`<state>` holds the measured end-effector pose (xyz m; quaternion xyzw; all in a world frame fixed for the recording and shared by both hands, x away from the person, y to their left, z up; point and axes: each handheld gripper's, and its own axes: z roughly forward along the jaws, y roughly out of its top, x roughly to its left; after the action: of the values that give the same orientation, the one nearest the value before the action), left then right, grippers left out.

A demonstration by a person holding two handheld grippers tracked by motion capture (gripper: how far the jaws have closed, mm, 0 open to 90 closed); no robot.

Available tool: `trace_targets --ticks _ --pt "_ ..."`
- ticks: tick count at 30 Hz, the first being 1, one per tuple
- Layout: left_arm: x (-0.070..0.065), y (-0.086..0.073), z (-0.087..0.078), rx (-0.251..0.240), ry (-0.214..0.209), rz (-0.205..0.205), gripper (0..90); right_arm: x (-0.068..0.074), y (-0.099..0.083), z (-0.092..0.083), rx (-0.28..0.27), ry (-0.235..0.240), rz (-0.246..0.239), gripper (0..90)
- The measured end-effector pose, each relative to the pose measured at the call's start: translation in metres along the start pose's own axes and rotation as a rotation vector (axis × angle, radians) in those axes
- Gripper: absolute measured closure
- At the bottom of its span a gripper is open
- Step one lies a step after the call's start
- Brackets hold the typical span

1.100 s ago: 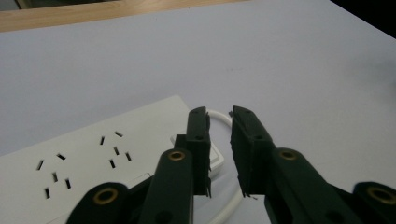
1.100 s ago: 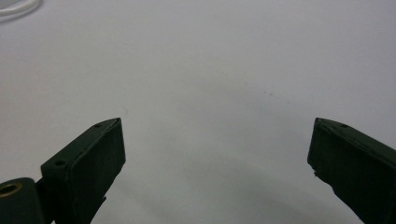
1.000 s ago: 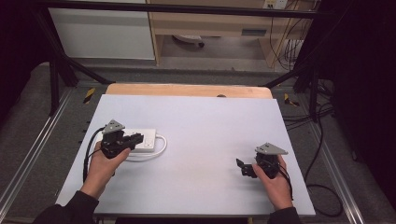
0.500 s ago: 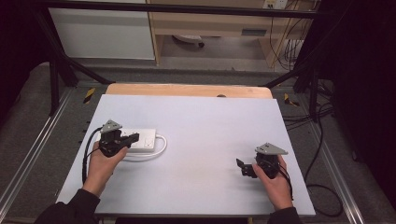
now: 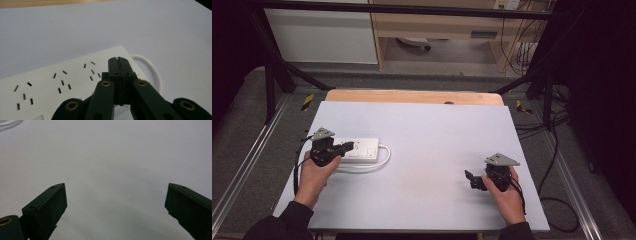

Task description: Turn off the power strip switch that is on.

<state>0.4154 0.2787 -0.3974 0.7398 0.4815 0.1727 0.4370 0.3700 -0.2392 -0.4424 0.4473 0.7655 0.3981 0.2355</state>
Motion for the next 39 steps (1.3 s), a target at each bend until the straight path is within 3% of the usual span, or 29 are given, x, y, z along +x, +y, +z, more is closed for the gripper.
trace_targets --ticks 18,39 --pt "0.010 -0.002 0.002 0.018 0.018 -0.005 90.0 0.000 0.000 0.000 0.005 -0.002 -0.007 4.4" --pt "0.010 -0.010 0.008 0.039 0.023 0.002 90.0 0.000 0.000 0.000 0.007 -0.001 -0.005 4.5"
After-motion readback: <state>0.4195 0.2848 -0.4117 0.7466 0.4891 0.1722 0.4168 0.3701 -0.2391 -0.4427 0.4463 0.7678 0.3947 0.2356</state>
